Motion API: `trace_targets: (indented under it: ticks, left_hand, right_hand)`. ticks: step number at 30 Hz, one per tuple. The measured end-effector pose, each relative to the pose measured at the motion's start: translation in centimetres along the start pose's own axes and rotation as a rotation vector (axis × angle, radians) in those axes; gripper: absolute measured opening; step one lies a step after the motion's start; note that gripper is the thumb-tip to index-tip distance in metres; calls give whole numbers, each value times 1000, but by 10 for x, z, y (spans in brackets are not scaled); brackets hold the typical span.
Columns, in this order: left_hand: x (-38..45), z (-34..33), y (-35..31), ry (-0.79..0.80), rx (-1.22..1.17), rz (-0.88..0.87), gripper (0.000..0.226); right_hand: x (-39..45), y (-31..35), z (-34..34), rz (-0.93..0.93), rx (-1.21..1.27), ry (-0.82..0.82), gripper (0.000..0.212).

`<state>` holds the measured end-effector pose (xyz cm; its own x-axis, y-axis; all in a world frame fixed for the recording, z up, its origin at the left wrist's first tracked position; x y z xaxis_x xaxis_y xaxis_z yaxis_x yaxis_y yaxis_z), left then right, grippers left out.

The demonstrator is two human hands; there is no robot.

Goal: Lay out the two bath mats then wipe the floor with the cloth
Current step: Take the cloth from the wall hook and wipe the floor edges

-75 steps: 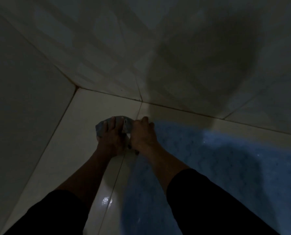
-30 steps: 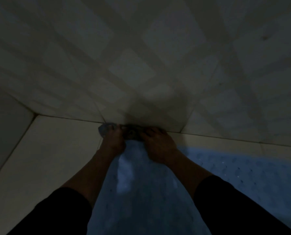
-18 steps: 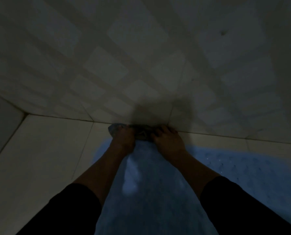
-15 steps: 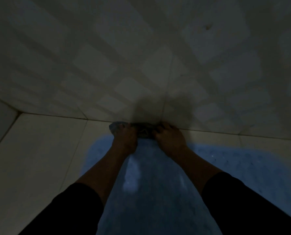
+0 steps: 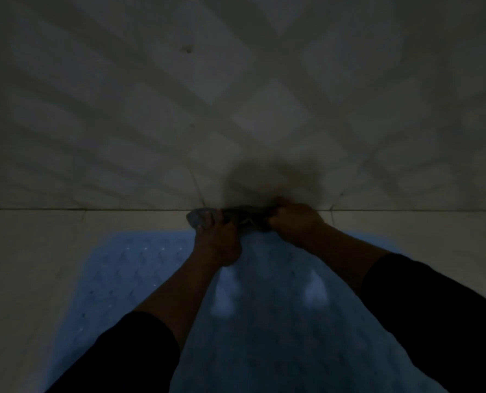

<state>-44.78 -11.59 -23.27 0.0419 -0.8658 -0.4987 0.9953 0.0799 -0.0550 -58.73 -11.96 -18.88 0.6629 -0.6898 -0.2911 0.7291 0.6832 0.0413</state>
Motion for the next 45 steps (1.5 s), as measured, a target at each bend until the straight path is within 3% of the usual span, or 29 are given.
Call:
trace_targets:
  ticks: [5, 10, 17, 25, 30, 33, 42, 45]
  left_hand:
    - [-4, -16, -48, 22, -36, -72, 62]
    - [4, -39, -102, 37, 70, -181, 81]
    - [-11, -50, -194, -49, 28, -244, 66]
    - [-27, -62, -281, -94, 61, -333, 74]
    - [-25, -70, -308, -37, 78, -353, 71]
    - [-30, -74, -325, -9, 89, -339, 71]
    - [-48, -92, -403, -20, 126, -493, 74]
    - [-54, -94, -422, -93, 162, -554, 70]
  right_hand:
    - [-39, -29, -5, 26, -42, 89, 33]
    - [-83, -72, -21, 29, -75, 179, 32]
    - [-156, -131, -44, -129, 2, 133, 33]
    - [-222, -180, -68, -329, 62, 22, 35]
    - [-243, -196, -74, -340, 114, -137, 60]
    - [-259, -204, -79, -403, 118, -134, 38]
    - [-333, -228, -107, -670, 275, -84, 50]
    - [-357, -229, -114, -741, 359, -48, 54]
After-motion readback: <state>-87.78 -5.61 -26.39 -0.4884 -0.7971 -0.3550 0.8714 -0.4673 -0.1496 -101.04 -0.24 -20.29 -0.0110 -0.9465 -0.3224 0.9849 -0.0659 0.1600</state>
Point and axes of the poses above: each hand's wrist, its own x-axis towards the middle knuckle, its own z-axis out of the back of the hand, y = z × x, the point moved 8 cm from there along x, towards the middle knuckle, and after that the axes turned 15 degrees about z, right-handed, at the moved point
